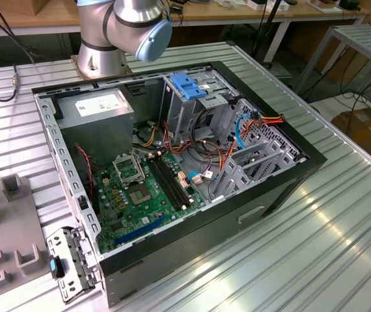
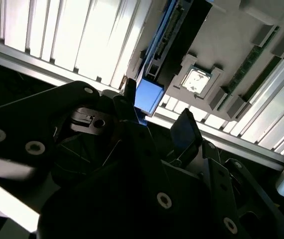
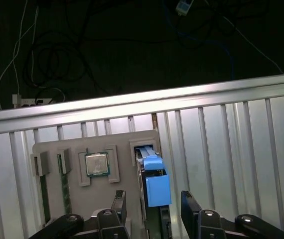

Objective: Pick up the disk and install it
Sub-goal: 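Pick up the disk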

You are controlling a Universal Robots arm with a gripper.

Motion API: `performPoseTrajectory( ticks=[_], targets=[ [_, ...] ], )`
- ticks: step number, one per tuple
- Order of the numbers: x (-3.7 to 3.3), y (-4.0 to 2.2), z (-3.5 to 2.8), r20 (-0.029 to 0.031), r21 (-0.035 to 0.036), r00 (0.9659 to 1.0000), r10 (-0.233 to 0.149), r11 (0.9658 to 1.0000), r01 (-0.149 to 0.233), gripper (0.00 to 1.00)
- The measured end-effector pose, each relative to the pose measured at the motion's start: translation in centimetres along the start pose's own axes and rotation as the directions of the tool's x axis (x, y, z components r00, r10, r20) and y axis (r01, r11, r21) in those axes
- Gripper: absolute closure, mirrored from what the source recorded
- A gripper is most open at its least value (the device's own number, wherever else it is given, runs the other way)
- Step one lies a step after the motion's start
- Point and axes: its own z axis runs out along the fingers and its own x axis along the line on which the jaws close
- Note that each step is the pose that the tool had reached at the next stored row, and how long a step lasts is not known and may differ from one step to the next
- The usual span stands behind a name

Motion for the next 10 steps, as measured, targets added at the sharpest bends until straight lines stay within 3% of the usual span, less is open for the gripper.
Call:
performPoseTrajectory(
  ticks=[9,10],
  targets=[
    [-0.13,0.24,1.69,0.0000,0.0000,1.0000,0.000,1.0000,0.000,0.44],
    [-0.11,0.31,2.10,0.0000,0.0000,1.0000,0.000,1.0000,0.000,0.44]
  ],
)
